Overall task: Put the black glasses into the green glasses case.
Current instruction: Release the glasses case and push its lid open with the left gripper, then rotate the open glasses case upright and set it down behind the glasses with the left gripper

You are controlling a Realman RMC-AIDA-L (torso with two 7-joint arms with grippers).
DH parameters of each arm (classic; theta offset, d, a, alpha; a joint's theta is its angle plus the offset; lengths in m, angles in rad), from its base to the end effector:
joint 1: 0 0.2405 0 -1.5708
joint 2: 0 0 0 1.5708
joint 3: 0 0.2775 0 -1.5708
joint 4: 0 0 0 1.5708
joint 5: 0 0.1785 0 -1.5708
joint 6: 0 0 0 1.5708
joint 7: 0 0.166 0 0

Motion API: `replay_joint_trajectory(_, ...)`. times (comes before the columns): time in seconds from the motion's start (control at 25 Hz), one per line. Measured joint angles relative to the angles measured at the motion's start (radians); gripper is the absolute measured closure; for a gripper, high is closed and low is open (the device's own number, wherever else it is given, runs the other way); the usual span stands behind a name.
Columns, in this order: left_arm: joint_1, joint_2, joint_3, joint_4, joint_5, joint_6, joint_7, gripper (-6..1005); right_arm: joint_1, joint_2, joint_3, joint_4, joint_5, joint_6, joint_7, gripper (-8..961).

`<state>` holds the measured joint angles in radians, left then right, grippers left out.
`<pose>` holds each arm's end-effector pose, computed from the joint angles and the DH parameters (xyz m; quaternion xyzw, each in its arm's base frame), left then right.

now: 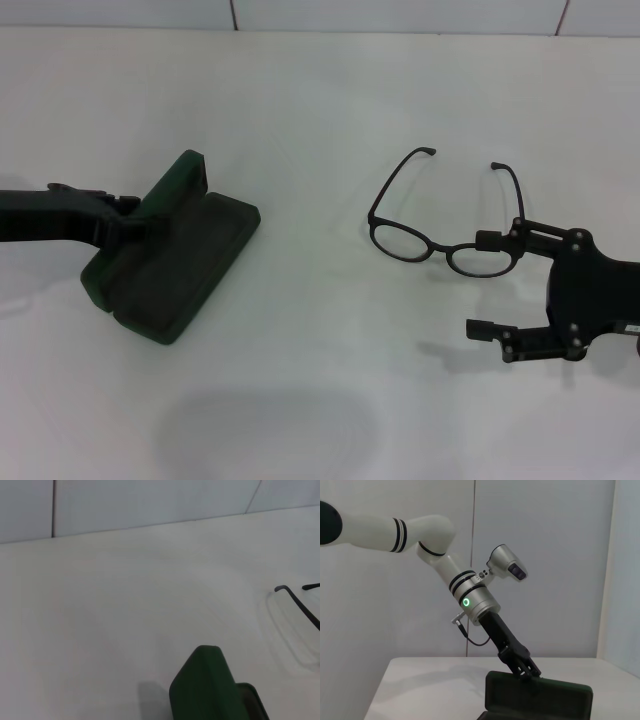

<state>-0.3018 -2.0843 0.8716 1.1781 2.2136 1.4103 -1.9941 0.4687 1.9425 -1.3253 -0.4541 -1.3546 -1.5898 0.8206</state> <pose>-0.3106 0.3068 0.0187 -0.8842 -0.3910 -0.0717 0.2452 0.2408 0.2845 -0.0337 -0.9487 -0.0167 0.3002 0.0983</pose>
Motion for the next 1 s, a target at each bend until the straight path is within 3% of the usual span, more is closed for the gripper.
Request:
replay_joint_trajectory(0.32, -0.037, 0.004, 0.004, 0.002, 0.028, 0.002, 0.019, 647, -0.002, 0.003, -0.004, 0.0, 0.0, -0.002, 0.0, 69)
replay_joint_trajectory(0.52, -0.093, 0.004, 0.005, -0.001, 0.029, 0.002, 0.099, 795, -0.007, 0.005, -0.006, -0.001, 0.0, -0.008, 0.0, 69)
replay_joint_trajectory(0.64, -0.124, 0.002, 0.021, -0.003, 0.026, 0.002, 0.195, 796, -0.011, 0.007, -0.006, -0.001, 0.0, -0.015, 0.0, 69)
replay_joint_trajectory(0.8, -0.154, -0.004, 0.11, -0.009, 0.012, -0.014, 0.429, 796, -0.017, 0.011, -0.006, -0.001, 0.0, -0.017, 0.0, 69)
replay_joint_trajectory(1.0, -0.196, -0.005, 0.199, -0.052, -0.009, -0.134, 0.561, 792, -0.036, 0.017, -0.001, 0.0, 0.0, -0.025, -0.002, 69)
